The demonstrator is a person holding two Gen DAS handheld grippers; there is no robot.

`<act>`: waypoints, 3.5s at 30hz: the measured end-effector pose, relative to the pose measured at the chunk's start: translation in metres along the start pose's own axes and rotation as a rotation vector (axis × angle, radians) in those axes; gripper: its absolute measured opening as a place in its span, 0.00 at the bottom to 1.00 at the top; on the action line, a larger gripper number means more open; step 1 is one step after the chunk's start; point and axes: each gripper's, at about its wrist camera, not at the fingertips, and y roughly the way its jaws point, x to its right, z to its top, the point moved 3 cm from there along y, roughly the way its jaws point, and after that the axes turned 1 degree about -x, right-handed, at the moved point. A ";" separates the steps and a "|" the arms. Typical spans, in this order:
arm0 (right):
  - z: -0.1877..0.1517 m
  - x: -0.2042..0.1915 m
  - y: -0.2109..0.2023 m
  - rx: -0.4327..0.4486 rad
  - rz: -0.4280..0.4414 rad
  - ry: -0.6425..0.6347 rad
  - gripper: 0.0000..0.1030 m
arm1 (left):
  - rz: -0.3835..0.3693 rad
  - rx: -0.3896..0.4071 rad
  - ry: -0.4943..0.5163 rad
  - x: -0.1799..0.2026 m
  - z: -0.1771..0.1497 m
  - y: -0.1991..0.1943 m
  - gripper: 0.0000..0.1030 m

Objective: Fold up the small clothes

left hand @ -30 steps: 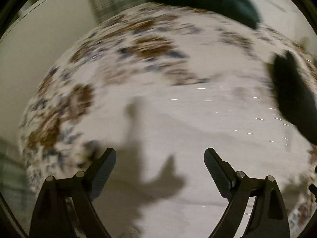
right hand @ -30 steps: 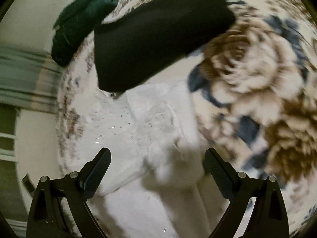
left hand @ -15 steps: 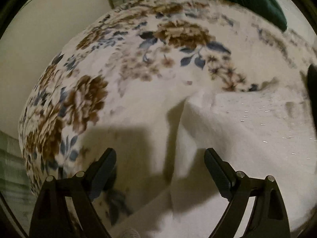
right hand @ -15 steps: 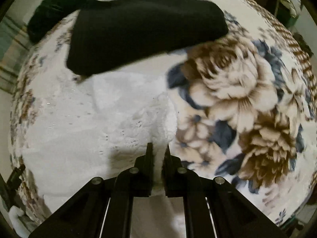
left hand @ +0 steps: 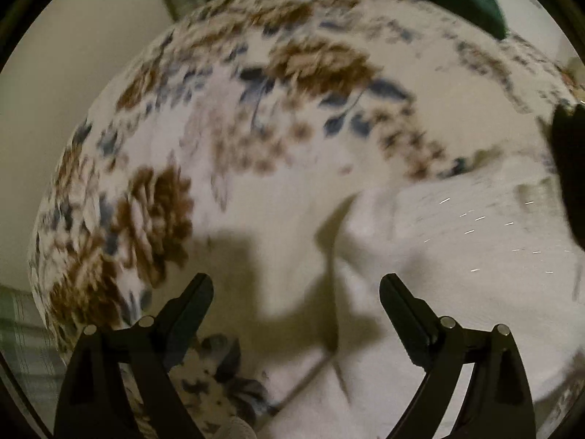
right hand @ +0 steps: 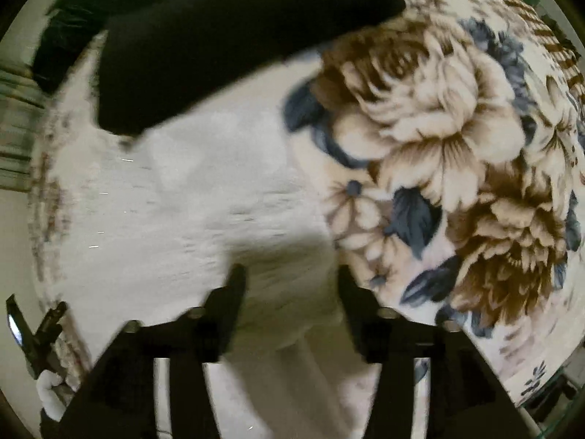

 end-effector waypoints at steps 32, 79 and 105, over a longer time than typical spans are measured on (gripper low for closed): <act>0.028 -0.105 -0.026 0.126 -0.010 -0.292 0.88 | -0.246 0.093 0.196 0.043 0.011 -0.050 0.95; -0.293 0.166 0.050 -0.250 0.245 0.134 0.40 | -0.361 -0.222 -0.120 -0.080 -0.324 0.011 0.21; -0.176 0.060 -0.102 0.088 0.451 0.034 0.07 | -0.485 0.156 -0.193 -0.060 -0.131 -0.139 0.07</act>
